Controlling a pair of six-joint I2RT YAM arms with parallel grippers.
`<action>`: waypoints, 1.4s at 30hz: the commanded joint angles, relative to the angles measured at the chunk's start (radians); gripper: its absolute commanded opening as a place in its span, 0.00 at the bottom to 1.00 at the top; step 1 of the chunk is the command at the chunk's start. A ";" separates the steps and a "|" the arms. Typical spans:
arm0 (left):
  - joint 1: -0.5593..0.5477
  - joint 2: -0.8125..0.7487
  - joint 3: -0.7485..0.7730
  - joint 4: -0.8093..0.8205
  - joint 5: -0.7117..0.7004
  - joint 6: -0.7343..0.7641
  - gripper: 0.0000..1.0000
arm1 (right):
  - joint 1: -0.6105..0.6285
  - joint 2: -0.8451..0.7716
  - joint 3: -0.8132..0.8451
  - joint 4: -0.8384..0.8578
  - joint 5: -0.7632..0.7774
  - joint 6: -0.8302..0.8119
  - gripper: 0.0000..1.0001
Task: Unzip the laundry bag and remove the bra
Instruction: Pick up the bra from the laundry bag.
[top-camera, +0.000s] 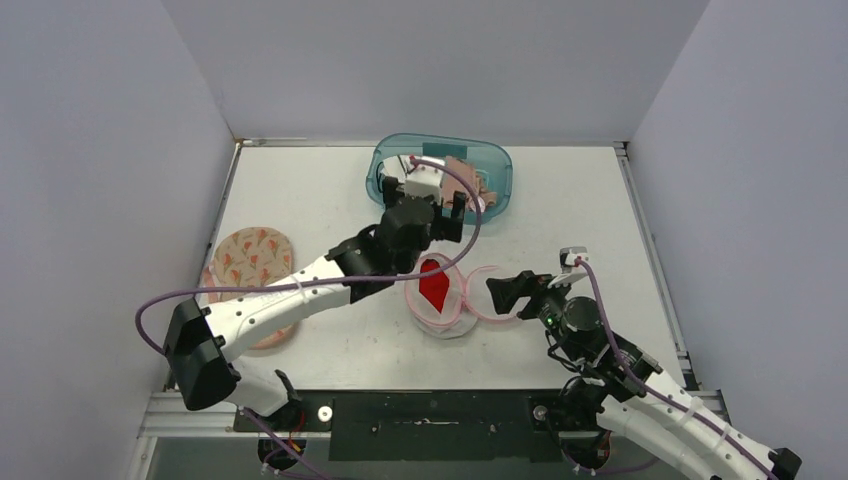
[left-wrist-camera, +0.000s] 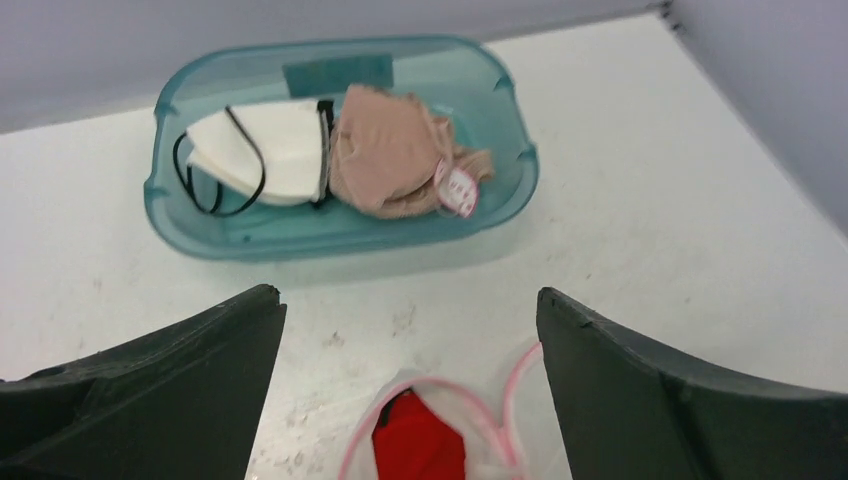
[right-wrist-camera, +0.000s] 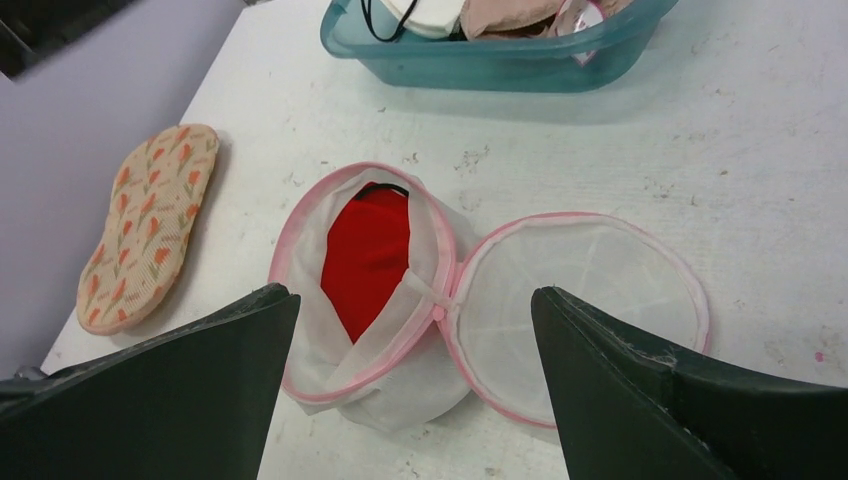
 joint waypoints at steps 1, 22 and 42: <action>-0.026 -0.066 -0.165 -0.057 -0.190 -0.039 0.96 | 0.004 0.085 0.020 0.129 -0.067 -0.039 0.90; -0.006 -0.368 -0.789 0.251 0.290 -0.566 1.00 | 0.185 0.467 -0.017 0.309 -0.054 -0.172 0.77; 0.070 -0.241 -0.822 0.359 0.401 -0.593 0.69 | 0.373 0.645 -0.054 0.387 0.030 -0.166 0.52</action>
